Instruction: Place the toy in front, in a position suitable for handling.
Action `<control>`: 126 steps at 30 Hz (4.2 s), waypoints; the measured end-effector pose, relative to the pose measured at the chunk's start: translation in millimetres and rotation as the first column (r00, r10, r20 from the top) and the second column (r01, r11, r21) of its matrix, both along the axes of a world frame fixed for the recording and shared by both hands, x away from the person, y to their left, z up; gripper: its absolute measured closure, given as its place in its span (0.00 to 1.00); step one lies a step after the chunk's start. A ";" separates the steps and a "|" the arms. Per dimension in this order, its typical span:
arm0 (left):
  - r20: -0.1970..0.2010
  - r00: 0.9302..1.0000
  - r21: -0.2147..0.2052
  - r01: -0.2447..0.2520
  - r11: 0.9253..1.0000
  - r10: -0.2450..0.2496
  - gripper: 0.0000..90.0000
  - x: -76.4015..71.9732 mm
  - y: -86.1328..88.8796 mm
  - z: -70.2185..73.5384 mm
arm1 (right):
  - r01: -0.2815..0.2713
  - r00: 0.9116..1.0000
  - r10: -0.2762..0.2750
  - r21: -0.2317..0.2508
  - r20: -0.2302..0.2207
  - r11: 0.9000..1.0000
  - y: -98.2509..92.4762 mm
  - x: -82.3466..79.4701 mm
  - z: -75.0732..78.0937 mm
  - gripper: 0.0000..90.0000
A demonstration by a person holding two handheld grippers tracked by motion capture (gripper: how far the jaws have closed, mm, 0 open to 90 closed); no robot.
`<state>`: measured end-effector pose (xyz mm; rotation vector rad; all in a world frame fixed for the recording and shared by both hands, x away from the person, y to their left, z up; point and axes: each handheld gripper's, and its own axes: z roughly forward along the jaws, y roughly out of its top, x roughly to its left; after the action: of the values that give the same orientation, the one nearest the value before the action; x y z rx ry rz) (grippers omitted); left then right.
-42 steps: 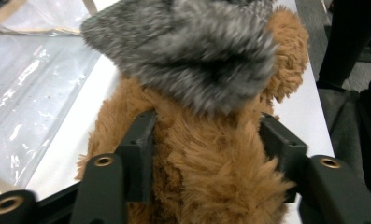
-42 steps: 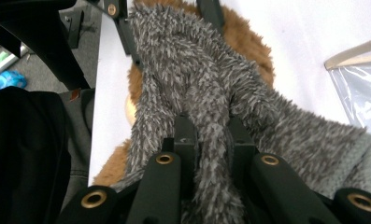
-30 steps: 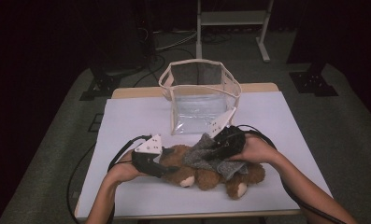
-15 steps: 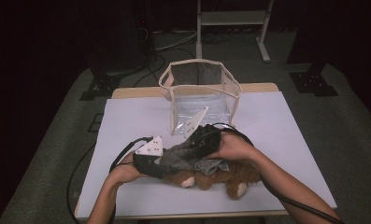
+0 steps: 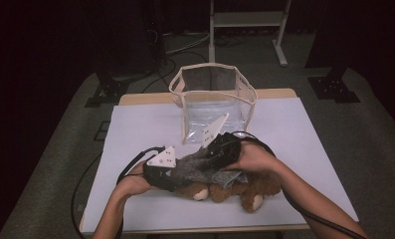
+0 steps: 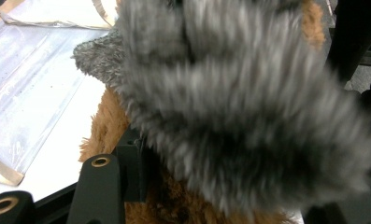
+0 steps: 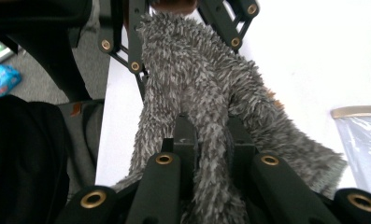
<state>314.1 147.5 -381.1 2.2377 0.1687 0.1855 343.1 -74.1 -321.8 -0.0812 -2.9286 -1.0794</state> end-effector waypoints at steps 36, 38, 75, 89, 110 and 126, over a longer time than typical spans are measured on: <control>-0.008 1.000 0.012 0.013 1.000 -0.013 0.48 -2.6 2.5 -0.5 | 0.129 0.992 -0.128 0.092 -0.017 0.987 -91.6 -15.4 -2.2 0.87; -0.009 1.000 0.017 0.015 1.000 -0.015 0.48 -2.7 2.4 0.0 | 0.181 0.983 -0.179 0.124 -0.027 0.976 -99.5 -4.7 1.5 0.87; -0.090 0.994 0.073 0.070 0.995 -0.064 0.30 1.8 -22.8 18.8 | 0.245 0.969 -0.240 0.128 -0.055 0.961 -105.1 -12.6 -29.2 0.87; -0.103 0.989 0.144 0.120 0.982 -0.106 0.37 -0.6 -36.8 13.4 | 0.263 0.964 -0.263 0.177 -0.022 0.948 -118.0 -14.5 -13.6 0.87; -0.158 0.977 0.178 0.169 0.969 -0.141 0.33 10.1 -64.9 12.2 | 0.205 0.978 -0.206 0.173 -0.015 0.963 -119.0 -40.9 -26.6 0.87; -0.218 0.969 0.190 0.157 0.969 -0.114 0.10 18.2 -70.7 1.7 | 0.211 0.977 -0.202 0.153 -0.072 0.965 -120.5 -39.2 -36.3 0.87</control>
<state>332.3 76.8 -379.4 2.4643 0.1100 -0.1095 304.0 -194.6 -358.1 -0.4158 -2.8206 -1.3117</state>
